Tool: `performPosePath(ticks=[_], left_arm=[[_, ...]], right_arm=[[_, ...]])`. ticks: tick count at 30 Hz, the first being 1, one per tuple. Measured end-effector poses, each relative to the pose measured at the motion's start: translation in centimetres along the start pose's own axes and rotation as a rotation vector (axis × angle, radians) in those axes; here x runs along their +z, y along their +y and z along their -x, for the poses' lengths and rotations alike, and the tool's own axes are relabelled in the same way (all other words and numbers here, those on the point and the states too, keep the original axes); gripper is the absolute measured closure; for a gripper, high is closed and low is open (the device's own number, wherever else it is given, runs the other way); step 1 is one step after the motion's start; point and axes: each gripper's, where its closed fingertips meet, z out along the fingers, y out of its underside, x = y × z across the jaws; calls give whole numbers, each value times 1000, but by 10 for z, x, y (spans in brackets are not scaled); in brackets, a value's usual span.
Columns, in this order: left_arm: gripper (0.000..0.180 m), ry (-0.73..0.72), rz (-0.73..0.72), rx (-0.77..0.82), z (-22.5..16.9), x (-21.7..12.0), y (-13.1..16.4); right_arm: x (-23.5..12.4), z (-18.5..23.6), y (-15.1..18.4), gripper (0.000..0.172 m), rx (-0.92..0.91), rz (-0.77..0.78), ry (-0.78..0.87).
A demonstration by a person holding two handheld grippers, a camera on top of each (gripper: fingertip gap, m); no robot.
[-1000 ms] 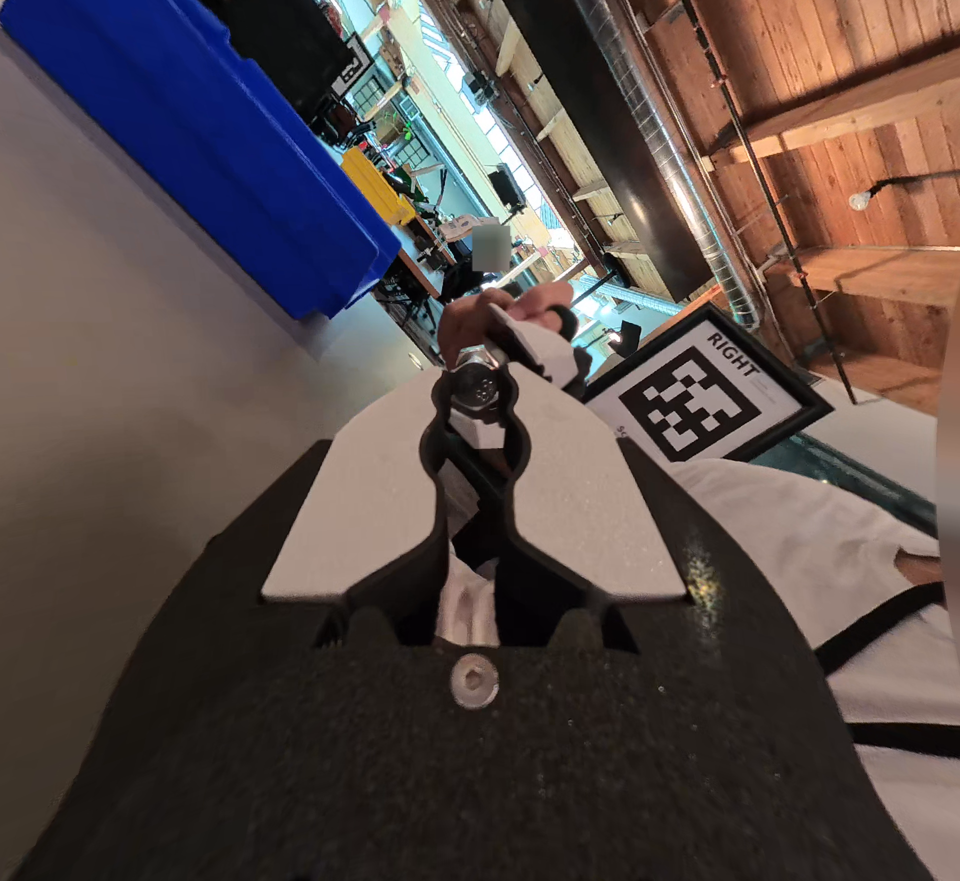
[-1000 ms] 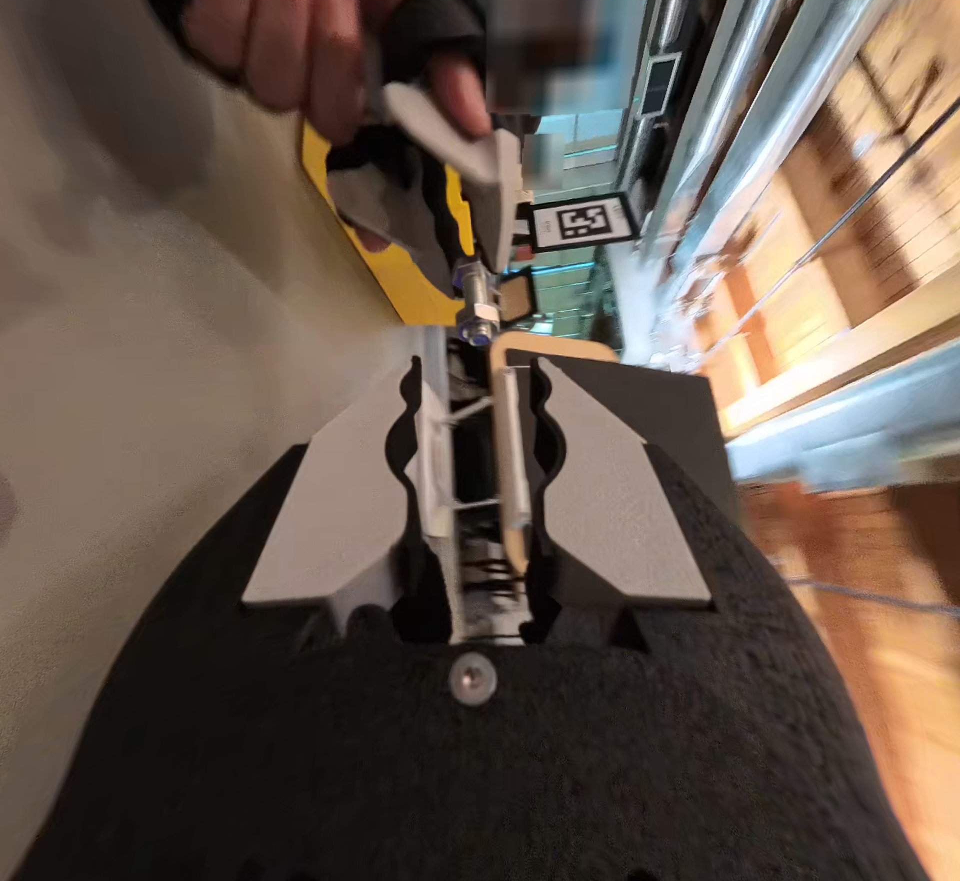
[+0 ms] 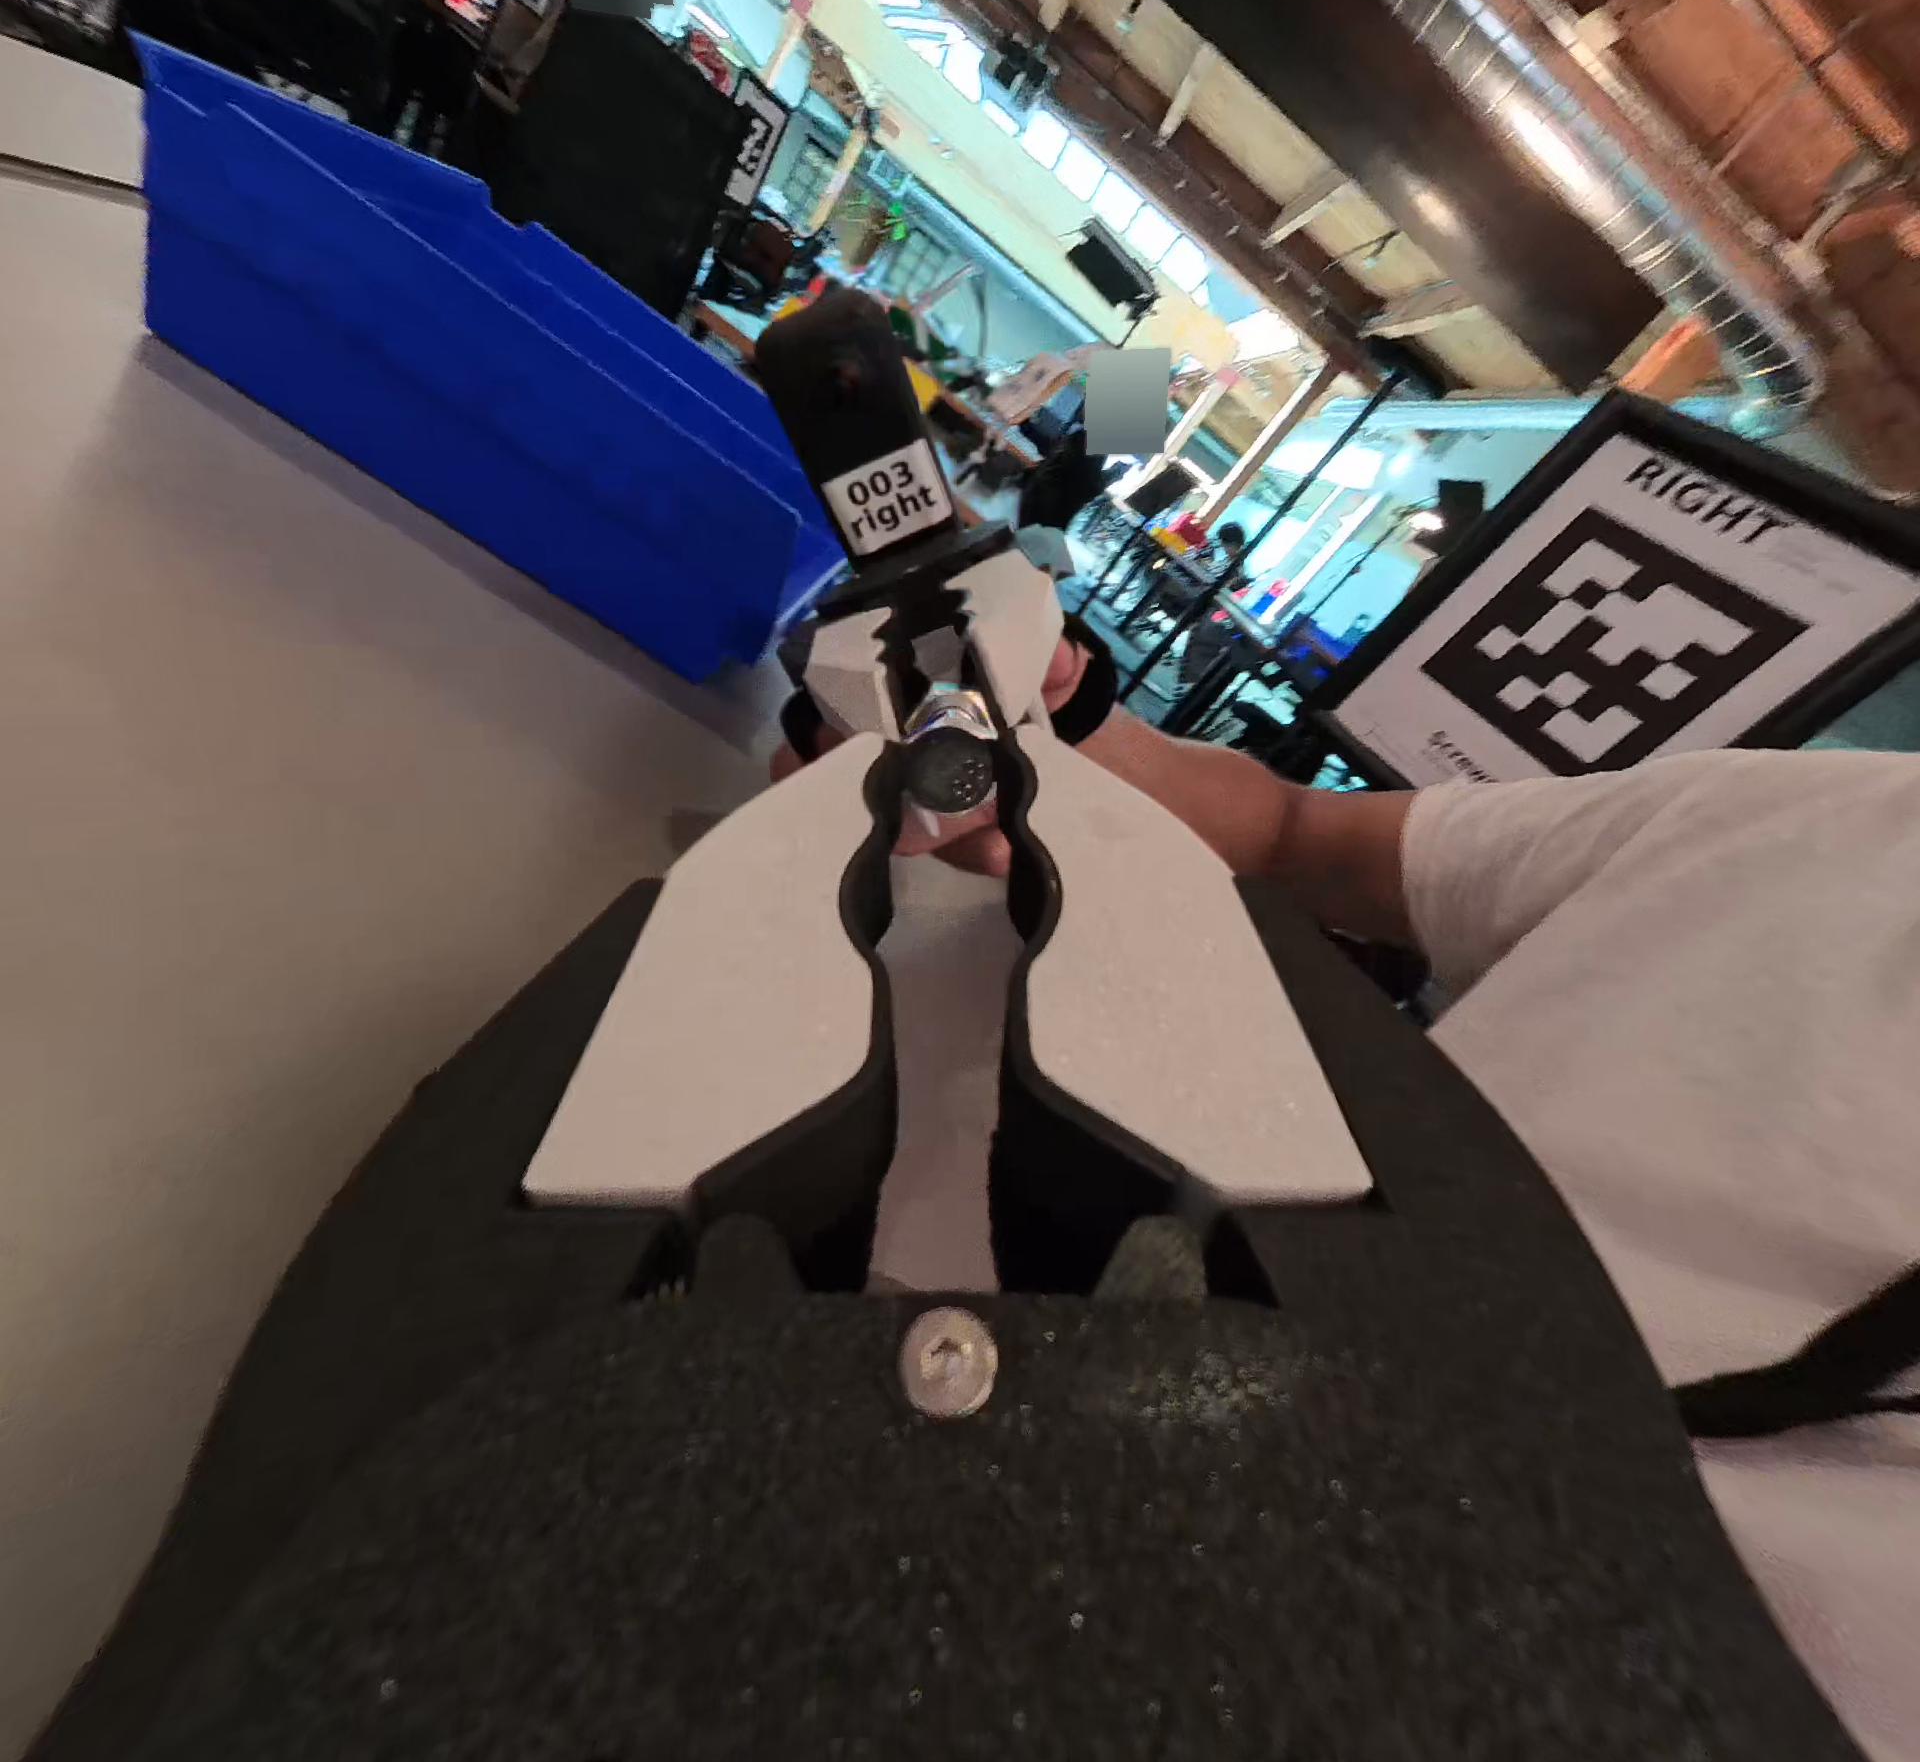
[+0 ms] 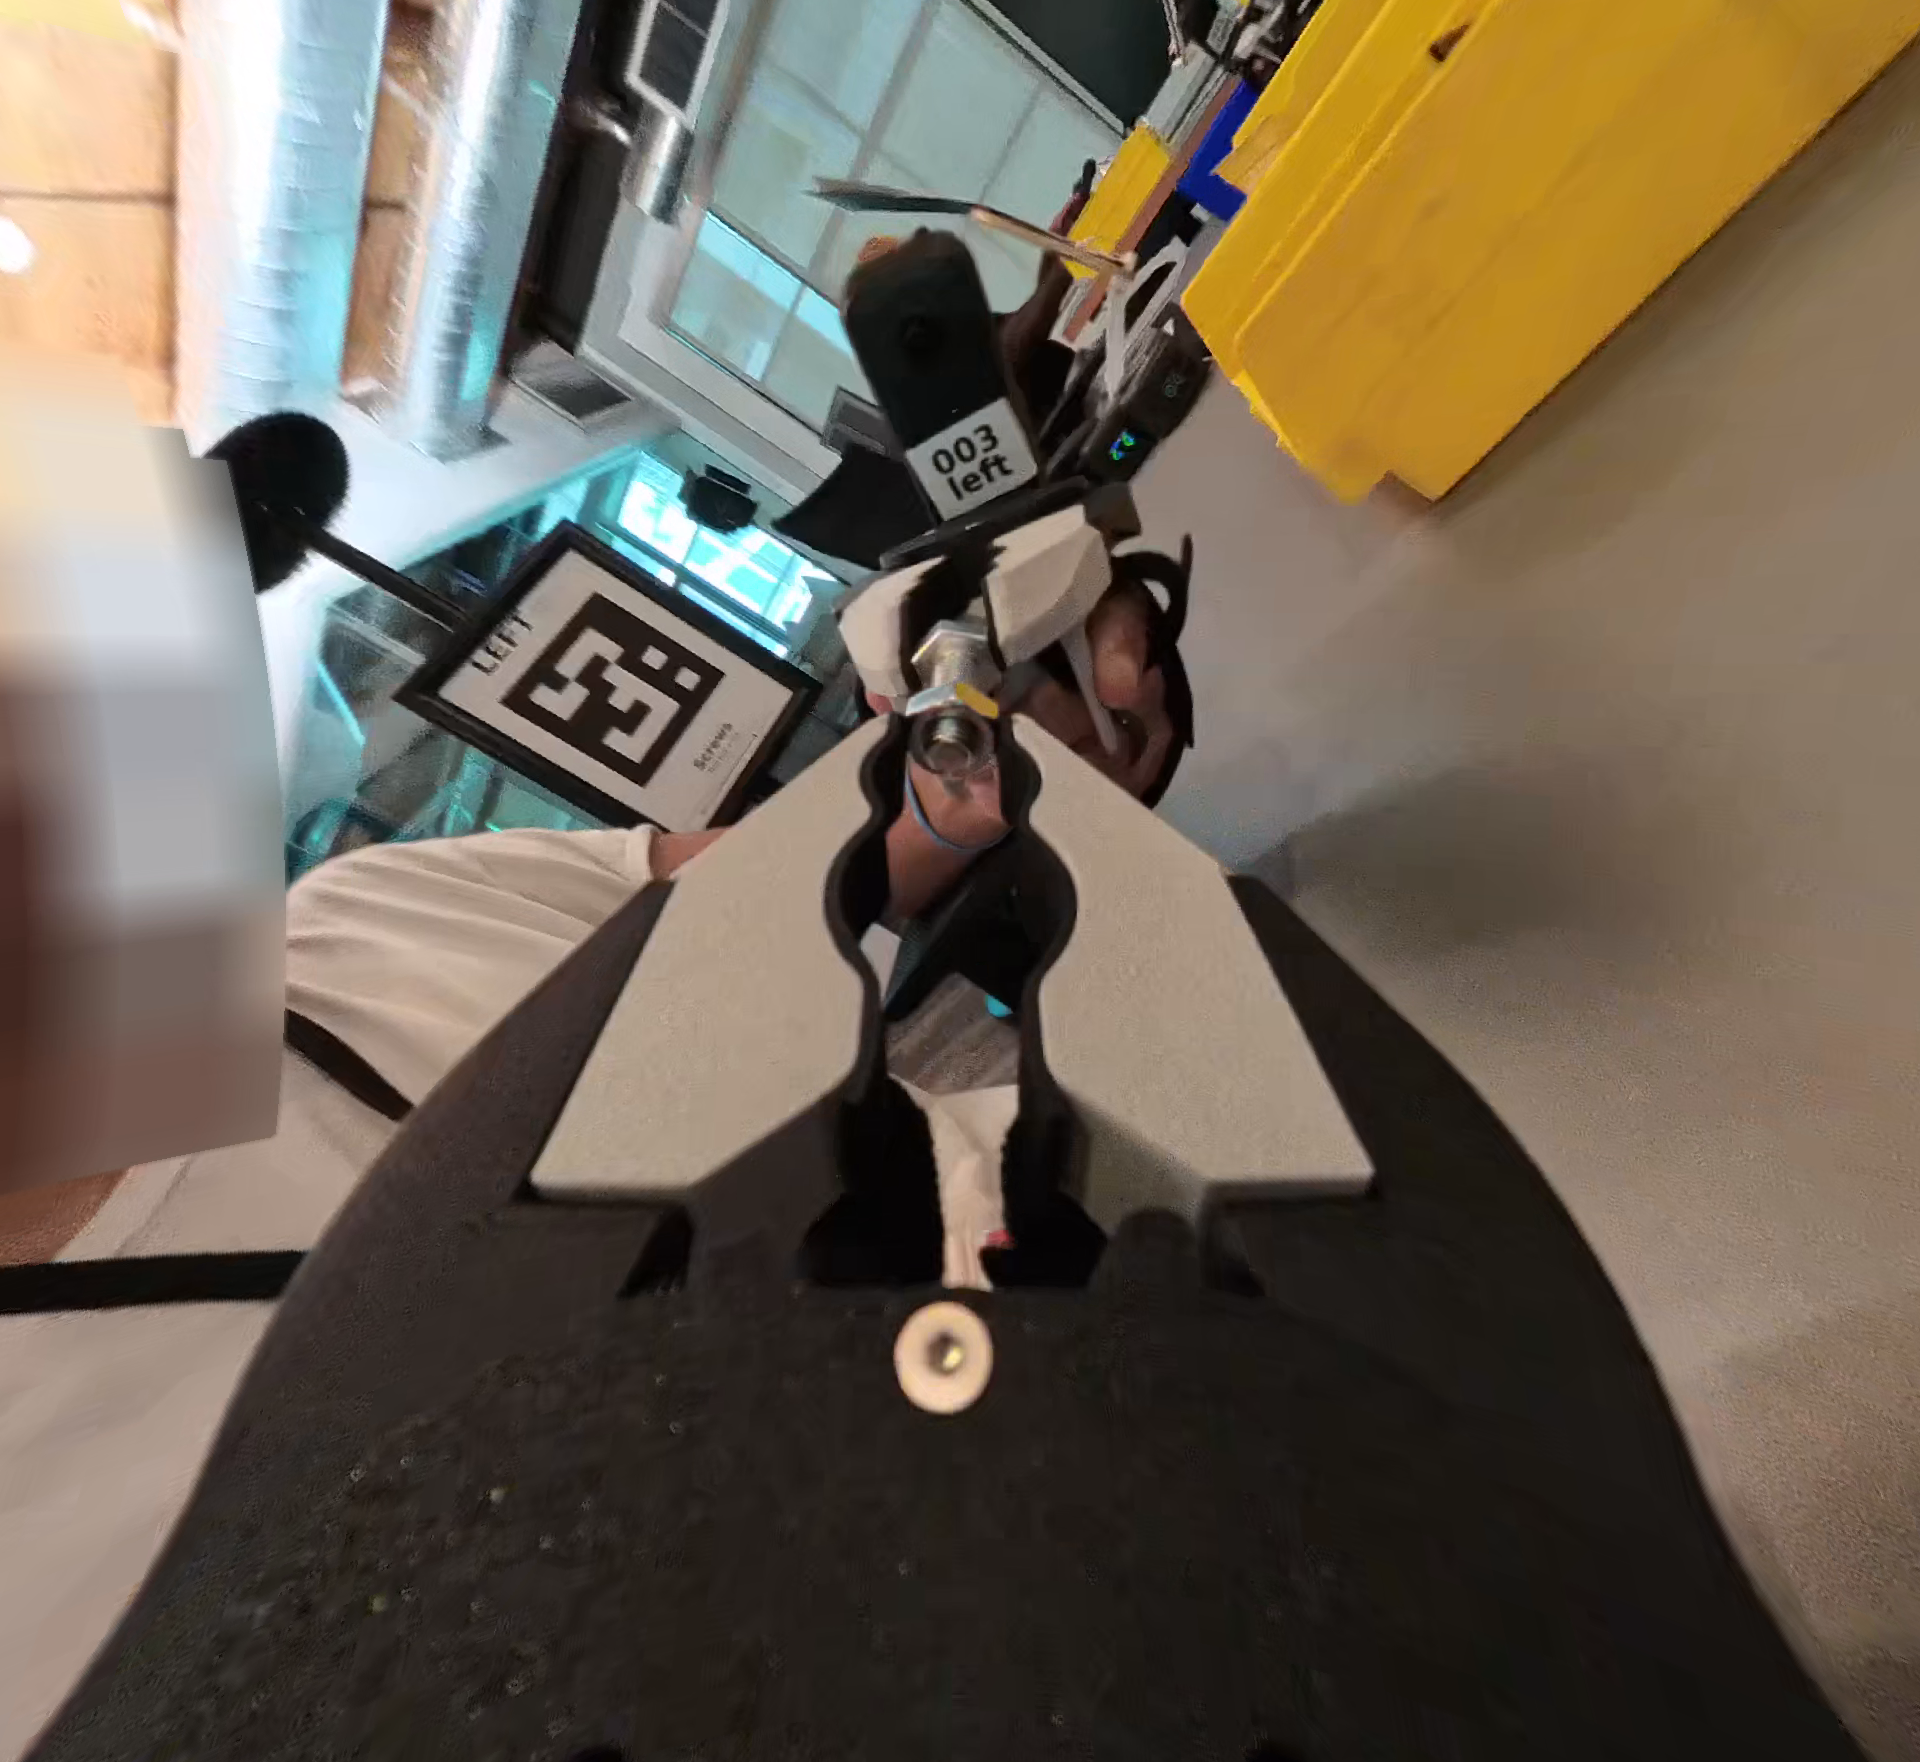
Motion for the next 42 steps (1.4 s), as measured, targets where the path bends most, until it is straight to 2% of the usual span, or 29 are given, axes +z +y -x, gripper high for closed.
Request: performPosePath(ticks=[2, 5, 7, 11, 14, 18, 20, 23, 26, 29, 33, 35, 37, 42], left_arm=[[164, -27, 8, -10, 6, -2, 1], [164, 1, -37, -97, 9, -5, -4], [164, 28, -66, -138, 8, -7, -8], [164, 44, -70, -176, 9, -8, -8], [164, 63, -59, -221, 9, -7, -5], [164, 48, -8, -326, 17, -3, 8], [164, 40, 0, -371, 21, -2, 13], [164, 59, -7, -407, 21, -2, 14], [164, 73, -2, -407, 18, -1, 14], [164, 84, -4, -424, 17, 0, 15], [164, 101, 2, -423, 15, 0, 14], [164, 93, 16, -376, 14, 0, 14], [164, 81, 32, -306, 11, 1, 13], [164, 70, 34, -159, 3, -1, 7]], right_arm=[[1, -9, 4, 154, -102, 34, 63], [1, -14, 3, 133, -452, 79, 237], [-1, -16, 1, 127, -684, 105, 340], [-10, -21, -1, 128, -1225, 179, 575], [-15, -18, -3, 134, -1707, 222, 781], [-16, -25, 2, 135, -2257, 392, 985], [-14, -21, 5, 136, -2398, 387, 1000], [-10, -18, 7, 137, -2482, 383, 999], [-5, -17, 10, 141, -2526, 389, 971], [-3, -16, 8, 153, -2585, 396, 1008], [-3, -14, 7, 154, -2488, 378, 996], [-3, -14, 7, 154, -2268, 342, 936], [-3, -11, 7, 153, -1959, 283, 835], [1, -3, 6, 154, -961, 97, 433]])
